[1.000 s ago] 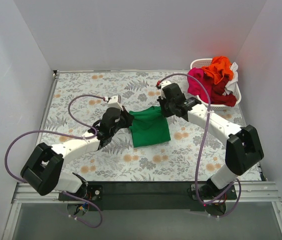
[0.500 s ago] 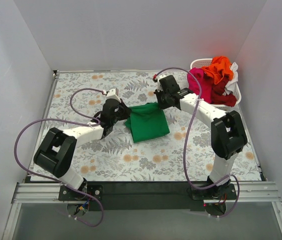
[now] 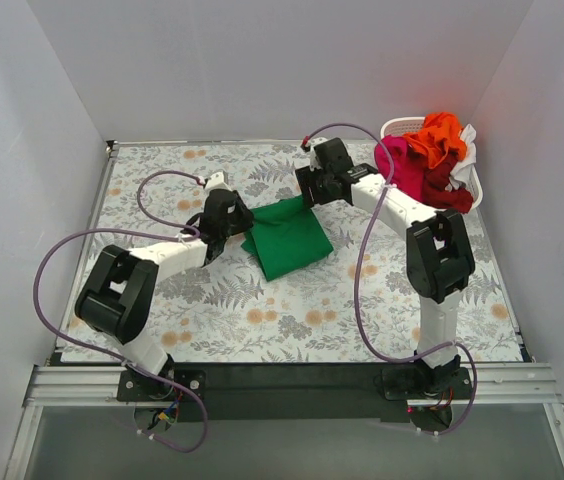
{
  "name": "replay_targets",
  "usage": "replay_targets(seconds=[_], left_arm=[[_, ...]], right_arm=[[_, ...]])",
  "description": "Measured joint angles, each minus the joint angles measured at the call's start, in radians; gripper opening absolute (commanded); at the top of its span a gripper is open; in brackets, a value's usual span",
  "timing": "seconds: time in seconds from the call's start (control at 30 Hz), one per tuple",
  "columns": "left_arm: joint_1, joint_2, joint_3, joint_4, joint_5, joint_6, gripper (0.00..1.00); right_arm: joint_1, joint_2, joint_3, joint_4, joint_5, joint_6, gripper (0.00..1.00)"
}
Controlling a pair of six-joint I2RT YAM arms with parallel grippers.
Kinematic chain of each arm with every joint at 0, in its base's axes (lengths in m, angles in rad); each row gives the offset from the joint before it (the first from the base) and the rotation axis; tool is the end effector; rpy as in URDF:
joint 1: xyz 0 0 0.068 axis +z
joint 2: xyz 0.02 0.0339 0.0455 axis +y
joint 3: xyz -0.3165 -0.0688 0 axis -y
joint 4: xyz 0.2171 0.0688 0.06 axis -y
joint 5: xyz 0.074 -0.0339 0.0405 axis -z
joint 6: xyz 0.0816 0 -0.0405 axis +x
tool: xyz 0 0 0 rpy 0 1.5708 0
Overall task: Fold and stack the t-shirts
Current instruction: Fold the tshirt, then neatly place the folded tshirt to the corner
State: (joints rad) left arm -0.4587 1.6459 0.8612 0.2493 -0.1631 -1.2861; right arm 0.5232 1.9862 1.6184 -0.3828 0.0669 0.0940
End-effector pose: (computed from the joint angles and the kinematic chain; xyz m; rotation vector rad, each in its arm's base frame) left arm 0.3400 -0.1531 0.2393 -0.9873 1.9917 -0.8519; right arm 0.4233 0.2379 0.2750 -0.4632 2.2844 0.2334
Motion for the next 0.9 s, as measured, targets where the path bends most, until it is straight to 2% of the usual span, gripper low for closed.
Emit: replay_targets(seconds=[0.03,0.07,0.1,0.17,0.33,0.53,0.73,0.9], left_arm=[[0.006,0.005,0.014,-0.017,-0.016,-0.003,0.52],[0.013,0.006,0.023,-0.030,-0.034,-0.001,0.59],[0.020,0.005,0.029,-0.041,-0.053,-0.003,0.71],[0.028,-0.012,0.032,-0.066,-0.094,-0.002,0.77],[0.036,-0.131,0.023,-0.111,-0.147,0.003,0.80],[0.036,-0.298,-0.071,-0.080,-0.058,-0.035,0.80],[0.036,-0.299,-0.245,-0.064,0.074,-0.099,0.80],[0.036,-0.278,-0.300,-0.057,0.150,-0.136,0.81]], right_arm=[[-0.004,0.000,0.003,-0.001,0.006,-0.003,0.69],[-0.006,-0.002,0.004,0.000,0.010,-0.002,0.74],[-0.008,-0.008,0.004,0.001,0.018,0.003,0.75],[-0.013,-0.023,0.000,-0.002,0.033,0.006,0.76],[-0.017,-0.164,-0.097,0.016,0.047,0.011,0.75],[-0.016,-0.306,-0.249,0.108,-0.025,0.031,0.72],[0.000,-0.274,-0.352,0.151,-0.080,0.052,0.68],[0.015,-0.206,-0.359,0.170,-0.096,0.061,0.66]])
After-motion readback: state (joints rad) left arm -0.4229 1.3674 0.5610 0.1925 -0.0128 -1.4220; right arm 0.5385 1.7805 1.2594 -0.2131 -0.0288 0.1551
